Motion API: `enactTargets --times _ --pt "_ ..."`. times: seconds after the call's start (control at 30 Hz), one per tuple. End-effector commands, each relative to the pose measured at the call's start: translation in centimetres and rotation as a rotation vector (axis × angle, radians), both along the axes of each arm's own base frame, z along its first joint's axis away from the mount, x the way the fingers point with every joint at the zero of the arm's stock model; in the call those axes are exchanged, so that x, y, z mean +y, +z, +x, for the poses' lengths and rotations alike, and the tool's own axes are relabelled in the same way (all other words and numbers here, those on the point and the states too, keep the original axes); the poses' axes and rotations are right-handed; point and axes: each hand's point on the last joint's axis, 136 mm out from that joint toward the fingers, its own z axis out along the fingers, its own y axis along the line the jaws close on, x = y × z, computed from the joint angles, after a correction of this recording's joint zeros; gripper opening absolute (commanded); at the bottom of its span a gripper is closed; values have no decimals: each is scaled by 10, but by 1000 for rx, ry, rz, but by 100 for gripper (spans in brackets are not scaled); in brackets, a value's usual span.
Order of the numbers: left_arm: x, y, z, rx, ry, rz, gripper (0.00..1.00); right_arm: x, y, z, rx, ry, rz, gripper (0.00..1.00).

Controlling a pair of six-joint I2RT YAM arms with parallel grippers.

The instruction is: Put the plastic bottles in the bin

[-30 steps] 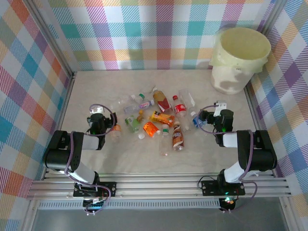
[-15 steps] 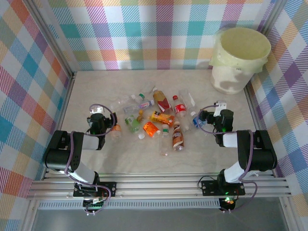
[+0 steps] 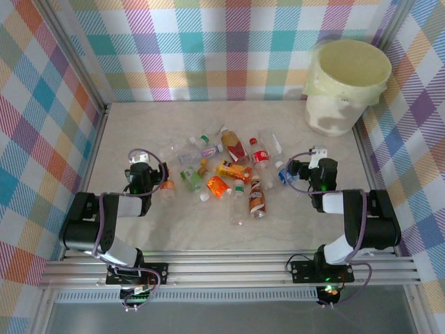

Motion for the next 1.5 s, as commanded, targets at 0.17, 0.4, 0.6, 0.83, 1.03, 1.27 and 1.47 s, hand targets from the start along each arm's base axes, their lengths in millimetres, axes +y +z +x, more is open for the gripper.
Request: enactTargets --times 0.17,0.4,0.6,0.83,1.03,1.27,1.47 --pt "4 82 -11 -126 70 -106 100 -4 43 -10 124 -83 110 100" --pt "-20 101 -38 -20 158 -466 100 15 42 -39 401 -170 419 100" --pt "-65 87 -76 163 90 -735 100 28 16 -79 670 -165 440 100" --pt "-91 77 -112 236 9 -874 100 47 -3 -90 721 0 310 100" --pt "-106 81 -108 240 -81 -889 100 35 -14 -69 678 42 56 100" --pt "-125 83 -93 251 -153 -886 100 44 -36 -54 737 168 -33 95" --pt "-142 88 -82 251 -204 -869 100 48 -55 -39 777 195 -77 91"
